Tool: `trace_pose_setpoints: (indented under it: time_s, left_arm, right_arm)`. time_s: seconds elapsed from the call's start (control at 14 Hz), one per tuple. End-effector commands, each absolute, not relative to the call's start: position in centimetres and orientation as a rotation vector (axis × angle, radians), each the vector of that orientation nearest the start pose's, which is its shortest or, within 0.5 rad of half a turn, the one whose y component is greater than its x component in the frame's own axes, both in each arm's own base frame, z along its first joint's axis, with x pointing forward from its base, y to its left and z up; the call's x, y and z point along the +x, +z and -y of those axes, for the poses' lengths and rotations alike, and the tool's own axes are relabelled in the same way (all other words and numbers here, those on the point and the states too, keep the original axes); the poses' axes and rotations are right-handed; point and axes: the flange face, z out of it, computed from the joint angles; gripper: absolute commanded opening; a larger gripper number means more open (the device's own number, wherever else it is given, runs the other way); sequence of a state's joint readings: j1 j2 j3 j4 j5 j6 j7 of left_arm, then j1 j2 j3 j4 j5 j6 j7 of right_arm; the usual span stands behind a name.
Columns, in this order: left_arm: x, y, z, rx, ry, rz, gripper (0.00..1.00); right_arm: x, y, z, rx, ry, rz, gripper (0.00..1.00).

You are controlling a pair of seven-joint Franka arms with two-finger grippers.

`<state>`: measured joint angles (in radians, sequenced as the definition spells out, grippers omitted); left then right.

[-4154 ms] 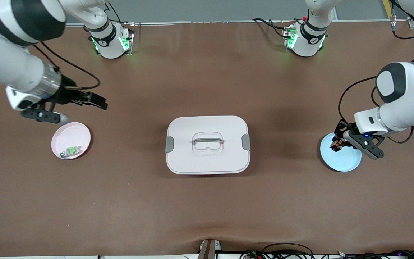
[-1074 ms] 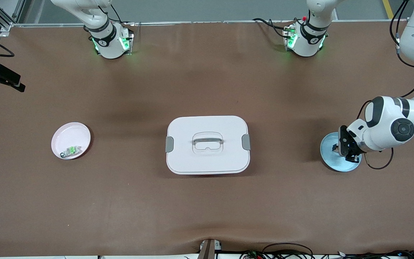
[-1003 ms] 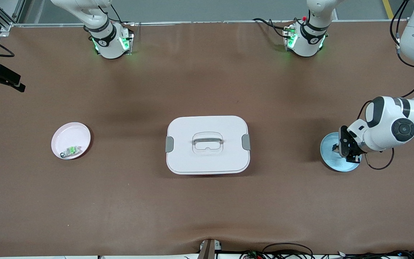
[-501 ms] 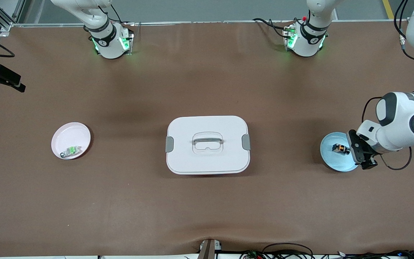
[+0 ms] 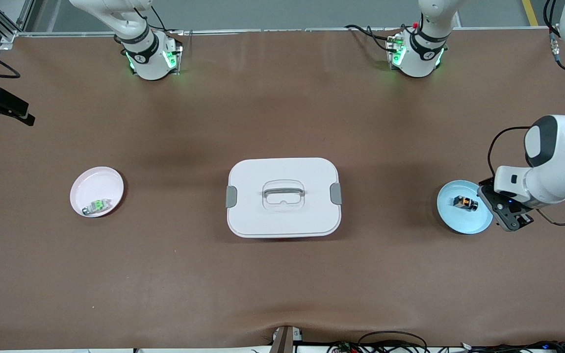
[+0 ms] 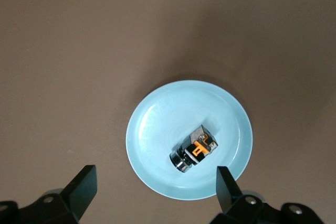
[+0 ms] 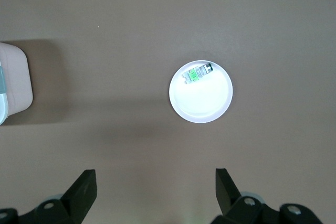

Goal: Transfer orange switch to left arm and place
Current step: 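Open the left gripper to release the switch on the plate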

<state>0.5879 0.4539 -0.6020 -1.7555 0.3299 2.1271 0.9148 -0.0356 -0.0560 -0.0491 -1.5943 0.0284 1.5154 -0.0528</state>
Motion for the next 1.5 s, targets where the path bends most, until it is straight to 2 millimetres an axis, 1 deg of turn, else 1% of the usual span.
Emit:
trace_pose_setpoints:
  time_s: [0.0,0.21,0.36,0.5,0.64,0.79,1.07,1.15,1.22,1.36,1.43]
  left_arm:
    - [66.1,39.0,-2.5,-2.800,-0.025,-1.373,1.00]
    - [66.5,41.7,-0.2,-2.931,-0.040,-1.084,1.00]
    - [66.7,43.5,0.6,-2.982,-0.053,-0.937,1.00]
    - [66.6,44.4,1.8,-3.051,-0.045,-0.720,1.00]
    - [66.7,46.2,2.5,-3.086,-0.053,-0.561,1.00]
    - [66.5,47.2,3.3,-3.112,-0.052,-0.406,1.00]
    - [65.6,49.0,6.4,-3.144,-0.064,-0.096,1.00]
    - [65.4,49.4,7.3,-3.150,-0.071,-0.045,1.00]
    - [65.4,49.4,7.5,-3.152,-0.072,-0.028,1.00]
    - [65.2,50.0,7.7,-3.142,-0.087,-0.055,1.00]
    - [64.8,50.7,8.7,-3.133,-0.103,-0.075,1.00]
  right_arm:
    - [53.1,64.3,4.5,-3.124,0.037,-0.044,1.00]
    - [53.1,64.3,4.5,-3.124,0.037,-0.044,1.00]
    - [53.1,64.3,4.5,-3.124,0.037,-0.047,1.00]
    - [53.1,64.4,4.5,-3.126,0.032,-0.044,1.00]
    - [53.1,64.4,4.5,-3.124,0.032,-0.047,1.00]
    - [53.1,64.3,4.5,-3.126,0.037,-0.044,1.00]
    - [53.1,64.4,4.6,-3.126,0.032,-0.044,1.00]
    - [53.1,64.4,4.6,-3.126,0.032,-0.047,1.00]
    - [53.2,64.5,4.6,-3.126,0.025,-0.047,1.00]
    - [53.1,64.9,4.7,-3.127,0.015,-0.051,1.00]
    - [53.1,64.9,4.7,-3.127,0.015,-0.051,1.00]
